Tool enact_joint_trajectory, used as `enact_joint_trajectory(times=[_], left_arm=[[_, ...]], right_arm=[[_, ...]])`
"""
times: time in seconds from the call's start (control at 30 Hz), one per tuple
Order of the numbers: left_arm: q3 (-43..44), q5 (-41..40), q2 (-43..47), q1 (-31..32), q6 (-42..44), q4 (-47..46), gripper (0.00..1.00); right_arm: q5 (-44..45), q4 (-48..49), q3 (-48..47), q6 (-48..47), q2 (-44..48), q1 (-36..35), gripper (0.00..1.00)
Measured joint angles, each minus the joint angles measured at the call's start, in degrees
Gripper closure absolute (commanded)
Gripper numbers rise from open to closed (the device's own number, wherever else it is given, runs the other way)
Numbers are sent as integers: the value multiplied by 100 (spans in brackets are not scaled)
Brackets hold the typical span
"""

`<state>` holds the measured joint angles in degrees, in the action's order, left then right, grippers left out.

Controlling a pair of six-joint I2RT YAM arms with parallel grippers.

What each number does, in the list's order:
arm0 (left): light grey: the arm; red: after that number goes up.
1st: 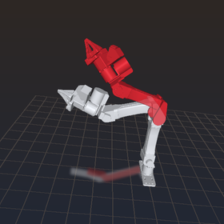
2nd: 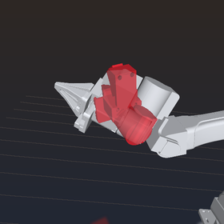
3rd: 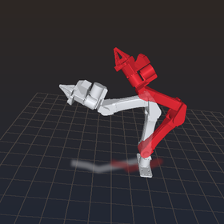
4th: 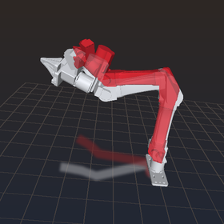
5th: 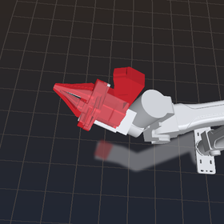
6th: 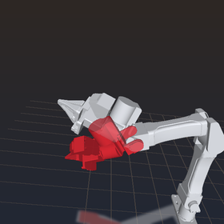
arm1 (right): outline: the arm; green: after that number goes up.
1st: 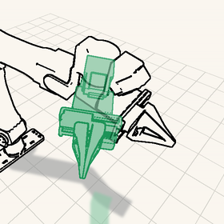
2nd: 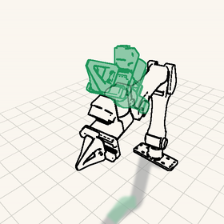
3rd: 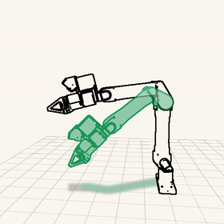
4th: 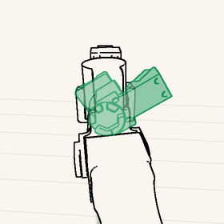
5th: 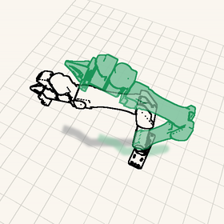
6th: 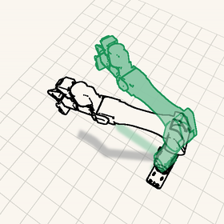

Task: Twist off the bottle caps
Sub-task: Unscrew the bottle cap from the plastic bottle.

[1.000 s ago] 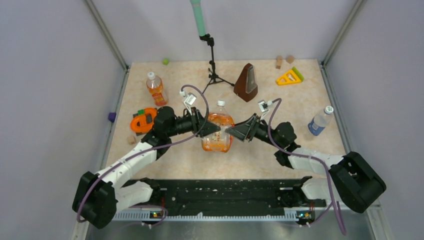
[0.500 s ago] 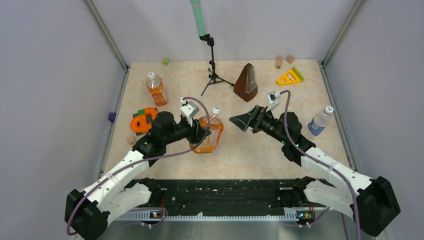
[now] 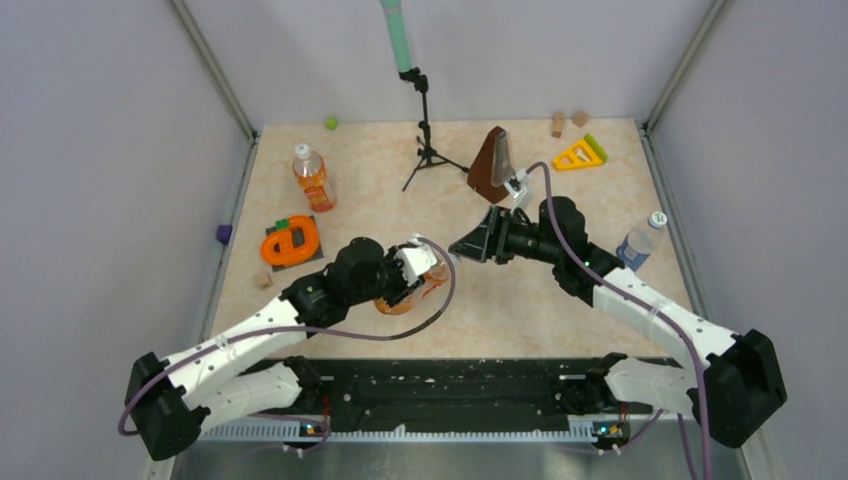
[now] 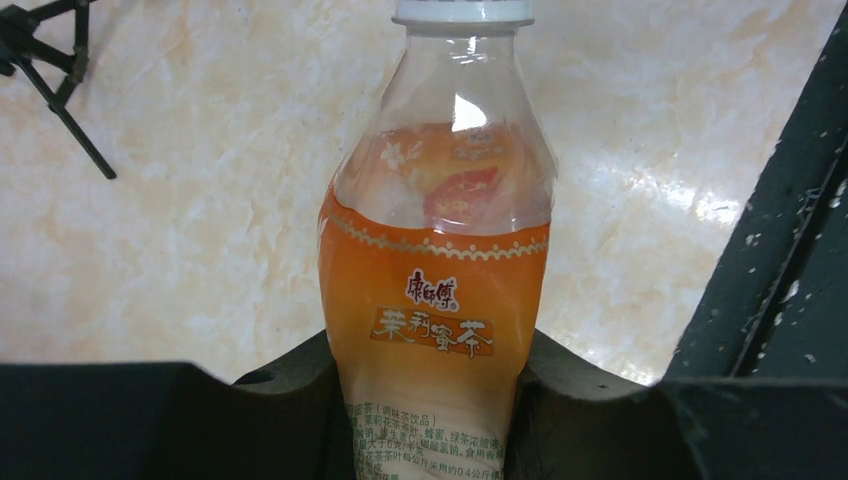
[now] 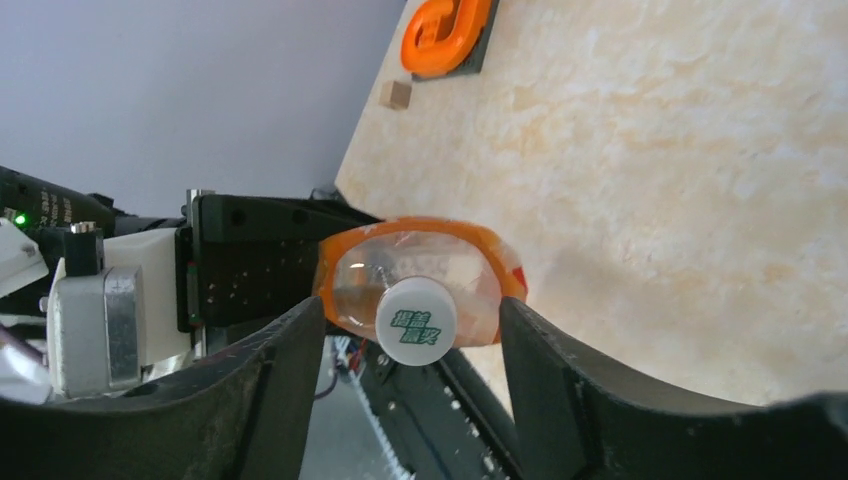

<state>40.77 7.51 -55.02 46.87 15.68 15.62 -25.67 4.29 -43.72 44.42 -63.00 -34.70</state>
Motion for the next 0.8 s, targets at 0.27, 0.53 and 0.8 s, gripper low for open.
enact_joint_trajectory(times=[0.27, 0.53, 0.8], left_arm=[[7, -546, 17, 278, 885, 151, 100], [7, -870, 17, 378, 1314, 282, 100], [7, -868, 17, 487, 1427, 223, 100]], right_arm=[[-837, 63, 57, 125, -131, 11, 52], [-1047, 68, 59, 98, -352, 9, 41], [-960, 22, 140, 63, -483, 4, 46]])
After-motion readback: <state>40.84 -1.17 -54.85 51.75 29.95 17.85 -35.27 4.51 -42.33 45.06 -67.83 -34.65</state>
